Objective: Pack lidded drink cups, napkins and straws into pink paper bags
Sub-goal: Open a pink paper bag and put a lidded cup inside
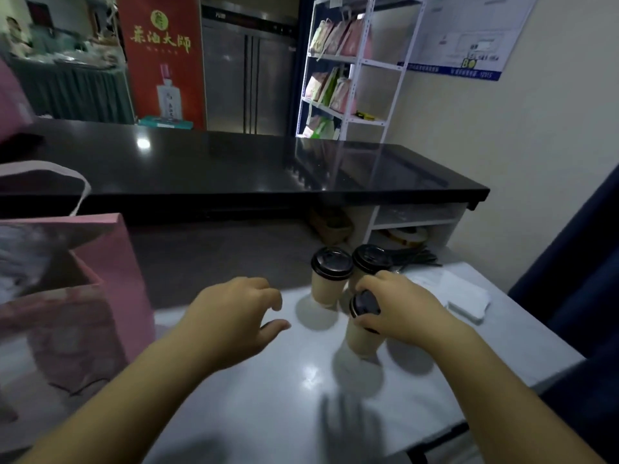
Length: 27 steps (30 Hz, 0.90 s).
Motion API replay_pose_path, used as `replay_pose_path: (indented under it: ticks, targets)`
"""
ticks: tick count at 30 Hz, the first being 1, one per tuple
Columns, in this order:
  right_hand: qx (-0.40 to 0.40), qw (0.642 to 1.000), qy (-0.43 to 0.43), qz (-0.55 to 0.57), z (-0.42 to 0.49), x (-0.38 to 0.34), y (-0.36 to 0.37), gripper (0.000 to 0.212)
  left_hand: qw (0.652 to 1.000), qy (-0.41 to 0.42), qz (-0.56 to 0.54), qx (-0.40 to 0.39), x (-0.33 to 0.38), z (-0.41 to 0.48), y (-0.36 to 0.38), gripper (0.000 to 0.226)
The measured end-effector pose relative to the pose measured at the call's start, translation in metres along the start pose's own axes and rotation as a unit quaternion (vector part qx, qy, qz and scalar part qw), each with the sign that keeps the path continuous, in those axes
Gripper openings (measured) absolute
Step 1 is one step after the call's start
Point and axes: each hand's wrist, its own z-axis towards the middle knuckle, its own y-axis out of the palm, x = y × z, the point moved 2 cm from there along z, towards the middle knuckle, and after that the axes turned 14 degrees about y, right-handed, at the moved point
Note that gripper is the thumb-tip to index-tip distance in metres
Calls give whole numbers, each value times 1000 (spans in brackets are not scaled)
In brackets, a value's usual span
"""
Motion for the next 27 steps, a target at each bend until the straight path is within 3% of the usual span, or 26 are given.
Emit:
replay_pose_path:
  ticks: [5,10,14,19,27]
  targets:
    - [-63,997,11,-44,21,28,21,81,997,-37,25,-55,11,10,34,36]
    - [-93,995,12,-19,34,33,33,68,994,-53,32,-95,16,10,50,37]
    - [-45,999,-8,4,35,29,29,70,994,-55,32,-86,14,8,42,36]
    - [26,993,-63,99,27,2,1,73,999,-40,28,-7,7,-1,-12,37]
    - [141,932,-215,256,9,-89,-73,77,993,-56,69,75,-33,-59,-117,46]
